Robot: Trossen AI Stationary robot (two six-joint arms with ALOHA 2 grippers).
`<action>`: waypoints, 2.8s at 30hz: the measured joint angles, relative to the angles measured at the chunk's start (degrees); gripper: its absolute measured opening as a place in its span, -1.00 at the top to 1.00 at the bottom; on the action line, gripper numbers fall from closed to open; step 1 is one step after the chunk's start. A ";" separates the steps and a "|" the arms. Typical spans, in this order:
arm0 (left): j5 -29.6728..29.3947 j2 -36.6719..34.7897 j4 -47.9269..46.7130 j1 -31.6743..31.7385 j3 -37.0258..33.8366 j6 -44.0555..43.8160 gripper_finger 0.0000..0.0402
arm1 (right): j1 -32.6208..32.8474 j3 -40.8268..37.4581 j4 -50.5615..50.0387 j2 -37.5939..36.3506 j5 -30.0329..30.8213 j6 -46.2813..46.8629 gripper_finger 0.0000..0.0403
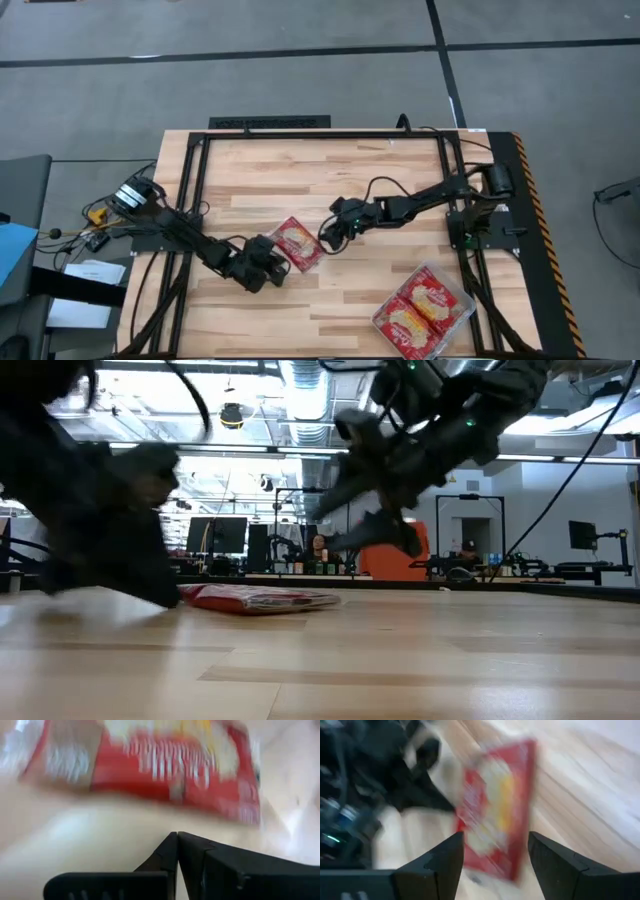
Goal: Sort popcorn bags into baskets
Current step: Put the red popcorn bag into the transparent bin
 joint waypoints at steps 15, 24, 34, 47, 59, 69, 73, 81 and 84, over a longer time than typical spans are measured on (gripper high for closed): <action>-10.98 -1.66 -0.16 1.85 0.38 7.32 1.00 | -0.62 0.16 3.33 -0.32 0.49 0.66 -0.14; -6.50 5.38 5.19 1.15 0.51 4.84 1.00 | -0.49 0.18 3.26 -0.32 -0.29 -0.84 -0.15; -5.24 6.07 3.89 1.26 0.54 4.44 1.00 | -1.65 0.15 2.58 4.97 -0.22 -2.51 -0.16; -4.21 6.13 2.50 1.86 0.51 3.30 1.00 | -3.06 2.95 5.54 12.23 -5.04 -4.15 -0.17; -4.26 6.19 1.96 1.90 0.50 3.22 1.00 | -2.61 8.93 1.17 14.55 -9.27 -8.22 -0.13; -4.35 6.18 2.20 3.03 0.47 3.52 1.00 | -0.72 8.93 0.45 14.55 -8.88 -8.74 0.29; -4.67 6.21 2.75 3.08 0.43 3.80 1.00 | -0.31 8.93 0.86 14.52 -8.95 -8.74 0.61; -4.73 5.51 3.42 3.12 0.38 4.68 1.00 | -0.10 8.93 1.00 14.01 -9.39 -5.78 0.91; -3.36 3.33 3.37 3.29 0.30 6.57 1.00 | -0.10 8.93 0.11 12.19 -9.39 -4.87 0.96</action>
